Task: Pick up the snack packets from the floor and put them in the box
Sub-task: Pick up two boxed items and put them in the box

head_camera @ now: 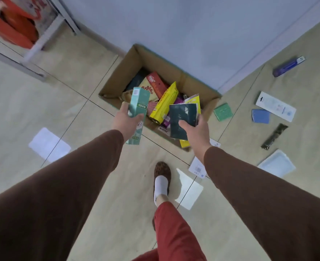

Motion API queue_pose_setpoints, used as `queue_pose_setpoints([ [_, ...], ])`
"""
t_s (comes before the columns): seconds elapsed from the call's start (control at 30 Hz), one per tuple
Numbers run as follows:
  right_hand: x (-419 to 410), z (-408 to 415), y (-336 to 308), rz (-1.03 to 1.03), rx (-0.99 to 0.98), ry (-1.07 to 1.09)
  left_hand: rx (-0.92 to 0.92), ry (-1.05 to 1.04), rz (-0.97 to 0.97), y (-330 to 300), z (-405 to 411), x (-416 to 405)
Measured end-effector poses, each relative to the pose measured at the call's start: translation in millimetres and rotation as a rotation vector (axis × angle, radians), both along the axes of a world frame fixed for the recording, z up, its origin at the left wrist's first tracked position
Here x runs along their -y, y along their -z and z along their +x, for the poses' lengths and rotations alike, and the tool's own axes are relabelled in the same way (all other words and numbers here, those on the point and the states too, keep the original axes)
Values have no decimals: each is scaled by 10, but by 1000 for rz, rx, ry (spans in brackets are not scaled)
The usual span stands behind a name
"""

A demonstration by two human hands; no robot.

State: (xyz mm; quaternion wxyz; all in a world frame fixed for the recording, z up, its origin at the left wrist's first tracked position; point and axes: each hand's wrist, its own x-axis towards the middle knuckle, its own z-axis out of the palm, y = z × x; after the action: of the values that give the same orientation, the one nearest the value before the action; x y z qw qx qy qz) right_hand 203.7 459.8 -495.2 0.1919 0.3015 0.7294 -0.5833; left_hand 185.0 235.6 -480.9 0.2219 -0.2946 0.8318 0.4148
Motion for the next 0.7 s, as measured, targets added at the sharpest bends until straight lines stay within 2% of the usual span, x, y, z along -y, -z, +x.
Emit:
queue_pose_setpoints([
  [0.27,98,-453,355,-34,21,186,-50,197,-5,417,-903,63],
  [0.33,137,-473,419,74,34,161,-35,250,-54,499,-1032,87],
  [0.43,168,-412,453,283,101,80,41,347,-126,595,-1066,155],
  [0.53,236,-309,418,321,111,50,45,440,-129,561,-943,190],
  [0.7,327,-78,153,355,90,34,-22,753,-199,296,-715,176],
])
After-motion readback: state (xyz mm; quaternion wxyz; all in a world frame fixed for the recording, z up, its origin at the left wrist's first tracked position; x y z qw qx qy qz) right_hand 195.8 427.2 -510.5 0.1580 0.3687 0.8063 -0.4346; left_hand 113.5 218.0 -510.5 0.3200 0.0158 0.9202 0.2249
